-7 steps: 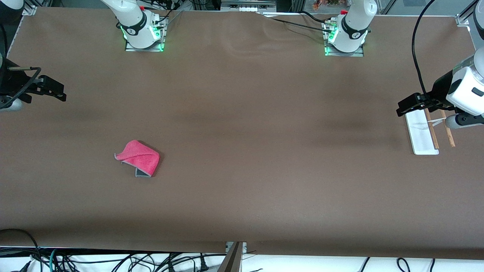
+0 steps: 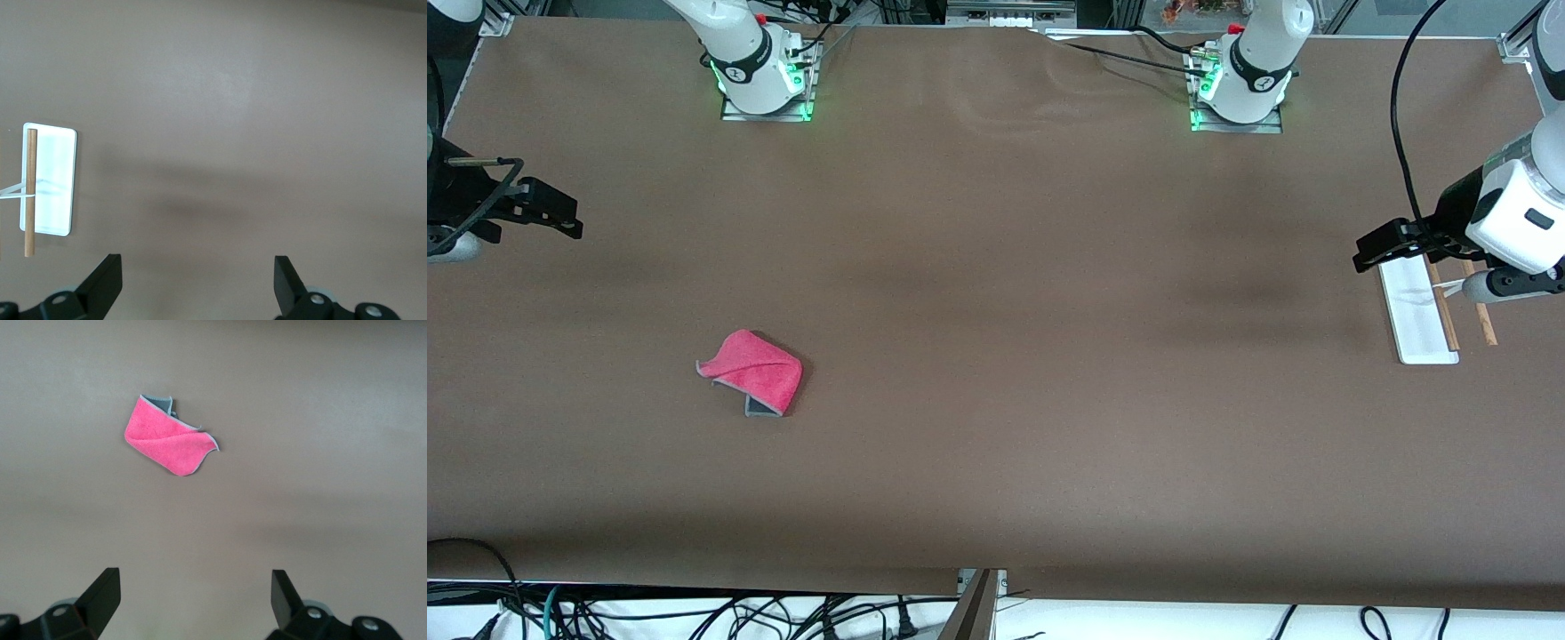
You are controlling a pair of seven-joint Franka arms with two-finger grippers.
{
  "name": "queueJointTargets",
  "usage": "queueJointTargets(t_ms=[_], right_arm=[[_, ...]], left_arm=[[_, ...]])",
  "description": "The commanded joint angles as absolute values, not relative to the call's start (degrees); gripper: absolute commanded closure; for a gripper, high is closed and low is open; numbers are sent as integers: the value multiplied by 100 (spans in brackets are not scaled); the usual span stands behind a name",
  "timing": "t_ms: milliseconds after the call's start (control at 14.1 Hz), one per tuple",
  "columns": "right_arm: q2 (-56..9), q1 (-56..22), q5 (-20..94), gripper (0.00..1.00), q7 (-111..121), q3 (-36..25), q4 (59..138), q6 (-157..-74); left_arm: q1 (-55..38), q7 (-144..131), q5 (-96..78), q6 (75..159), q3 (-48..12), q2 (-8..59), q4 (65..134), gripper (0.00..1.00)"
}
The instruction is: Pass towel and hang on rack
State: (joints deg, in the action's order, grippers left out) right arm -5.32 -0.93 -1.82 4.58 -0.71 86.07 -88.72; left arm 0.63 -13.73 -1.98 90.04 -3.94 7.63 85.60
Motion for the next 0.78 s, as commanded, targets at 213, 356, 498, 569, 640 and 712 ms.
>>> queueJointTargets(t_ms=[213, 356, 498, 569, 640, 712], right_arm=[[-571, -88, -246, 0, 396, -44, 8490, -8851], [-571, -88, -246, 0, 396, -44, 8490, -8851], [-571, -88, -246, 0, 396, -53, 8490, -8851], [-571, -88, -237, 0, 396, -53, 8490, -8851], [-571, -88, -237, 0, 396, -53, 8490, -8851], [-571, -88, -237, 0, 396, -53, 8490, -8851]], left_arm=[[61, -1389, -114, 8938, -387, 809, 8543, 0], [70, -1380, -114, 8947, -378, 817, 8525, 0], [70, -1380, -105, 8947, -378, 817, 8525, 0], [79, -1362, -105, 8947, -378, 817, 8525, 0], [88, -1362, -105, 8939, -378, 800, 8534, 0], [97, -1354, -105, 8921, -378, 791, 8525, 0]])
